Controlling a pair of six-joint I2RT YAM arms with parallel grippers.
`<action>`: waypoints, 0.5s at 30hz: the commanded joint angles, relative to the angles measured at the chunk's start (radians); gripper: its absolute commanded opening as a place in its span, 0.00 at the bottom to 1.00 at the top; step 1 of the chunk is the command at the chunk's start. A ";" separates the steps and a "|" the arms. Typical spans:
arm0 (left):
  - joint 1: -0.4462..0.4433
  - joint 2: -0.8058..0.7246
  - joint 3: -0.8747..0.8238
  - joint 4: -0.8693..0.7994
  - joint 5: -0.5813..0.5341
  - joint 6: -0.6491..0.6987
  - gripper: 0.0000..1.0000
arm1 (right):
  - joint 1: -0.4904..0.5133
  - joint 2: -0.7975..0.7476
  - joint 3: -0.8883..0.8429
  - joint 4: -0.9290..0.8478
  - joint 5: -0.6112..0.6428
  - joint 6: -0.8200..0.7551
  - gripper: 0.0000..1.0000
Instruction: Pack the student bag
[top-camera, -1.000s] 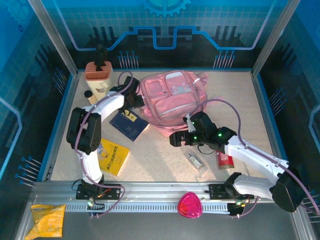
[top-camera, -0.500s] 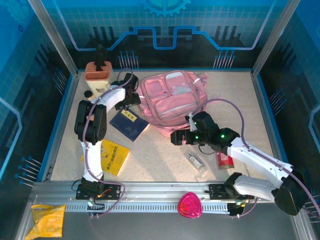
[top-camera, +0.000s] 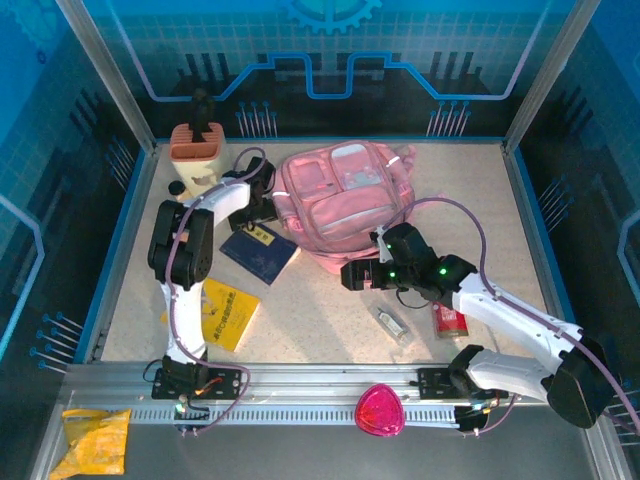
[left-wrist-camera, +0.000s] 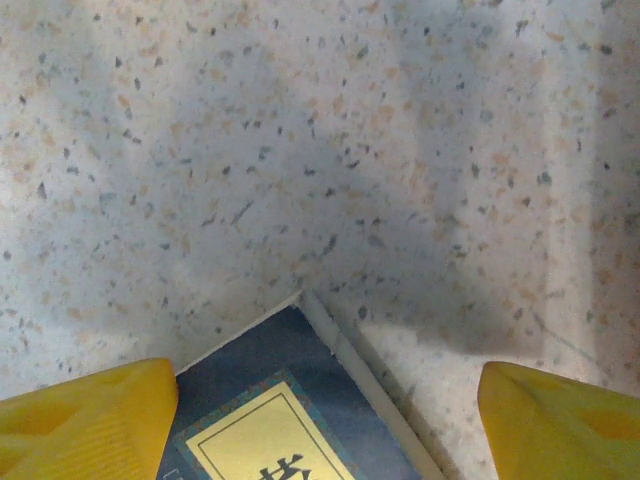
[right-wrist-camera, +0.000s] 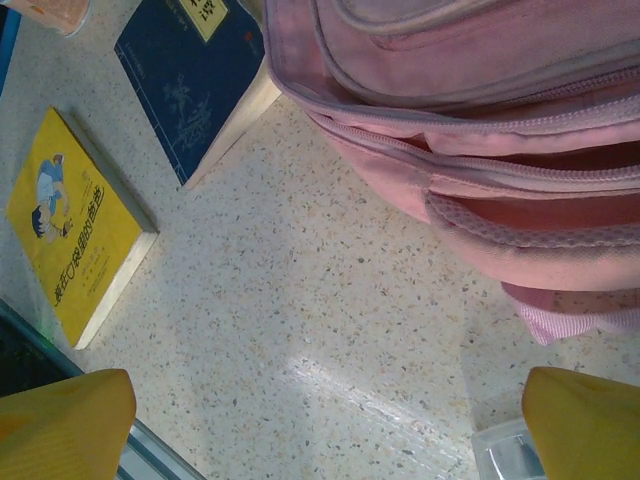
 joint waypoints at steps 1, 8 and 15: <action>-0.012 -0.047 -0.049 -0.017 0.062 -0.006 0.78 | 0.015 0.001 0.000 0.019 0.008 0.017 1.00; -0.053 -0.083 -0.114 -0.022 0.085 0.012 0.75 | 0.014 -0.009 -0.027 0.035 0.002 0.043 1.00; -0.104 -0.131 -0.193 -0.013 0.085 0.024 0.74 | 0.012 -0.034 -0.041 0.026 0.017 0.040 1.00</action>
